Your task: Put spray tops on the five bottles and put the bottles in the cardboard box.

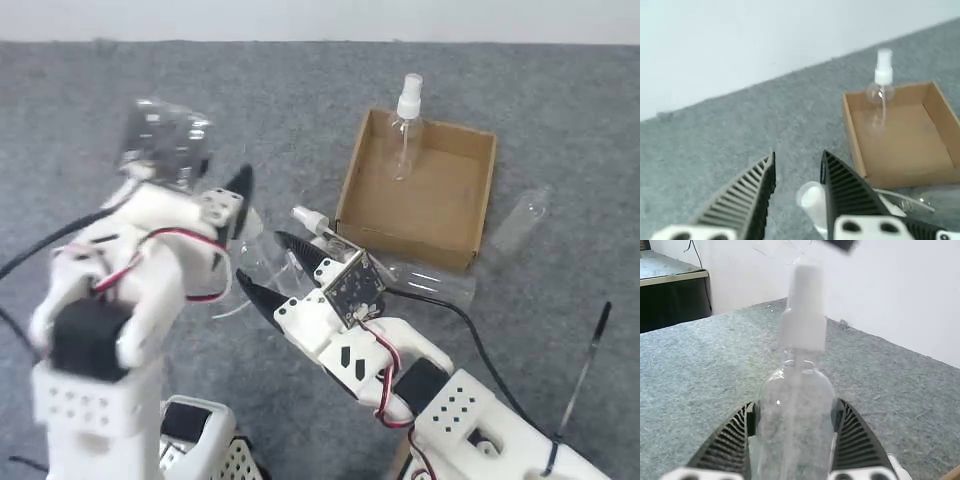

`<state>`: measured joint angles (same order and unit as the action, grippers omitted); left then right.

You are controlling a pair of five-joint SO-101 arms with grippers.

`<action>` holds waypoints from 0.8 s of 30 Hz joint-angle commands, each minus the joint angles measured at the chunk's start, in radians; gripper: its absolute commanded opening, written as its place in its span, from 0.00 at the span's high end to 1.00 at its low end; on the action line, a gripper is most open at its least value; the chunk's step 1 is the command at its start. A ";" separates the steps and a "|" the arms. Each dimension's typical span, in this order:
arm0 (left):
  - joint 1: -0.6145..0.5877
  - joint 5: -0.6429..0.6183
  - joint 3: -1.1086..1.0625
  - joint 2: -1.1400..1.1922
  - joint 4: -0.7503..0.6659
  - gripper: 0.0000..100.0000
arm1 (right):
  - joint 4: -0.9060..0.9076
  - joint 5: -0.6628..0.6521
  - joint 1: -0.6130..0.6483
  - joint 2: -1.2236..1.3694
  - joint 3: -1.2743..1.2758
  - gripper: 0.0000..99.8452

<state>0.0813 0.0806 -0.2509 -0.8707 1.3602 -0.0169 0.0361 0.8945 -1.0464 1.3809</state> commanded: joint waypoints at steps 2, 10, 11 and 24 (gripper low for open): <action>-0.012 0.003 0.131 -0.092 0.061 0.86 | 0.005 0.008 -0.013 -0.033 -0.012 0.99; -0.003 -0.021 -0.196 -0.334 0.014 0.86 | 0.168 0.008 -0.162 -0.031 -0.183 0.99; -0.003 -0.037 -0.260 -0.379 -0.021 0.86 | 0.191 0.009 -0.188 -0.030 -0.221 0.99; 0.176 -0.052 -0.974 -0.804 -0.365 0.72 | 0.325 0.009 -0.323 0.328 -0.658 0.99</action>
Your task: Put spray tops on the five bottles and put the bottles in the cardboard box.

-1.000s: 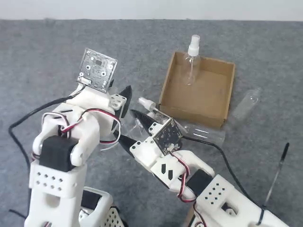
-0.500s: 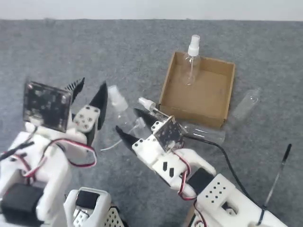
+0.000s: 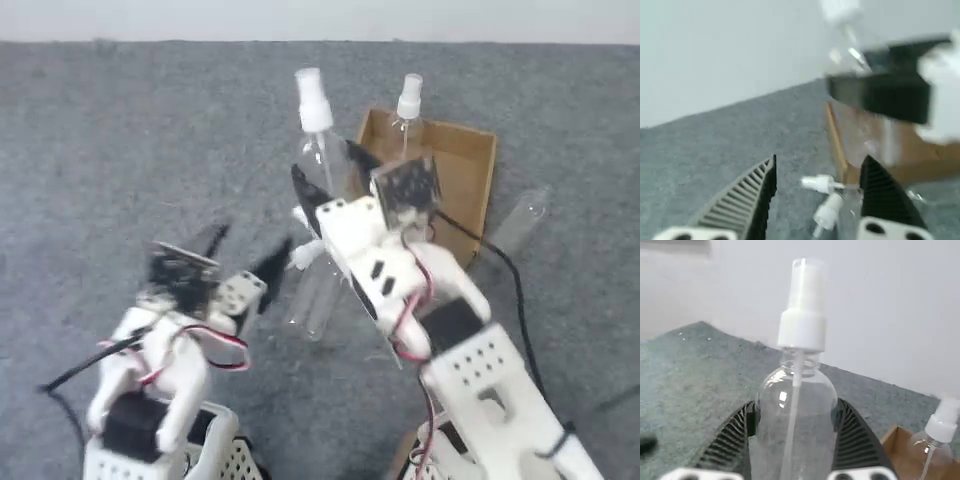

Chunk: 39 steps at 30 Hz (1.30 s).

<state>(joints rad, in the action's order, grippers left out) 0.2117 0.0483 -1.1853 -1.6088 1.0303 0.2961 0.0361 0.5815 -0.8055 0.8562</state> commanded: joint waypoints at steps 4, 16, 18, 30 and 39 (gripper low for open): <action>0.058 -0.020 -0.081 -0.127 -0.029 0.71 | 0.015 0.009 -0.007 0.186 -0.222 0.99; 0.008 -0.020 -0.186 -0.144 -0.158 0.71 | 0.401 0.011 0.145 0.137 -0.387 0.99; 0.008 -0.020 -0.188 -0.144 -0.158 0.71 | 0.435 0.009 0.159 0.104 -0.381 0.99; 0.008 -0.020 -0.193 -0.144 -0.152 0.71 | 0.555 0.005 0.153 -0.015 -0.387 0.99; 0.009 -0.018 -0.208 -0.144 -0.150 0.71 | 0.582 0.005 0.031 -0.042 -0.387 0.99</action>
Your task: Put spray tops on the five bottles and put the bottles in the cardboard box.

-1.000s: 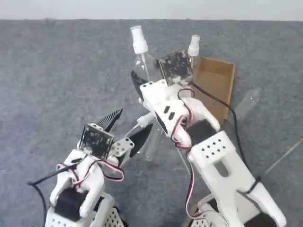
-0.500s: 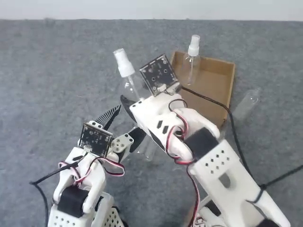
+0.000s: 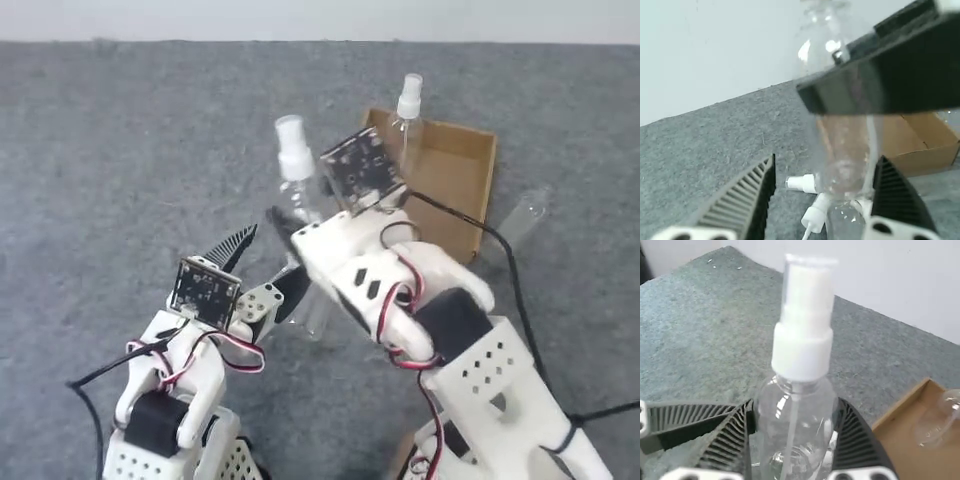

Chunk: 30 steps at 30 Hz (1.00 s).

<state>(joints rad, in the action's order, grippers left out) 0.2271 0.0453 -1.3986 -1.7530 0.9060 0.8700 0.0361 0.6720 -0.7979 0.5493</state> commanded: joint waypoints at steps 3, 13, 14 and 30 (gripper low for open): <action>-0.008 -0.015 0.005 -0.003 -0.026 0.71 | 0.007 -0.006 -0.124 -0.050 -0.097 0.99; -0.014 -0.011 -0.010 -0.005 -0.029 0.82 | -0.143 -0.124 -0.463 -0.048 -0.014 0.99; -0.026 -0.014 -0.010 -0.005 -0.032 0.84 | -0.186 -0.124 -0.486 -0.048 0.017 0.99; -0.106 -0.015 -0.013 -0.002 -0.028 0.99 | -0.809 -0.123 -0.659 0.346 0.175 0.99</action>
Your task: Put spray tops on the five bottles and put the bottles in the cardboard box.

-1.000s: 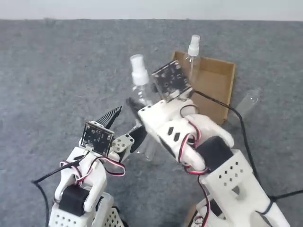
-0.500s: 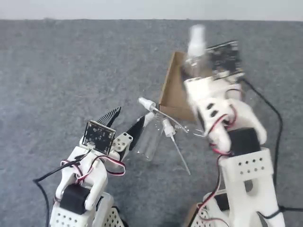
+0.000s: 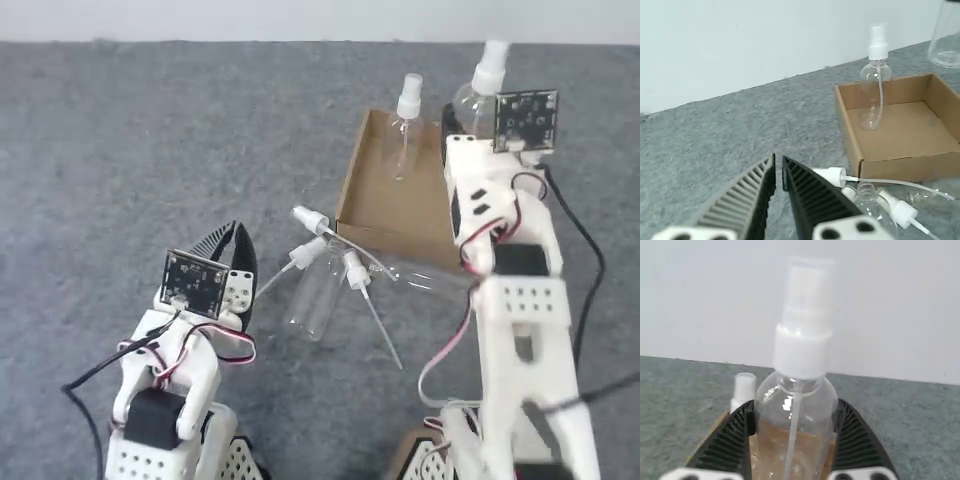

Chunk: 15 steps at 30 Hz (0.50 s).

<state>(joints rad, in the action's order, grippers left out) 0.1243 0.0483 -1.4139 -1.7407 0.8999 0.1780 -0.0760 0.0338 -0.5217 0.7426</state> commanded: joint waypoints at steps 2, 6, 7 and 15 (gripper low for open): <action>-0.003 -0.018 -0.013 -0.017 -0.028 0.99 | -0.189 -0.011 -0.022 0.139 -0.018 0.99; 0.002 -0.018 -0.021 -0.017 -0.028 0.99 | -0.274 -0.011 -0.022 0.242 -0.020 0.99; 0.002 -0.018 -0.021 -0.017 -0.028 0.99 | -0.289 -0.011 -0.022 0.266 -0.026 0.99; 0.000 -0.017 -0.021 -0.017 -0.028 0.99 | -0.351 -0.011 -0.028 0.415 -0.071 0.99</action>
<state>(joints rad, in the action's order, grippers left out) 0.1258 0.0483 -1.4415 -1.7407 0.8999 -0.1366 -0.0760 0.0230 -0.1135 0.7426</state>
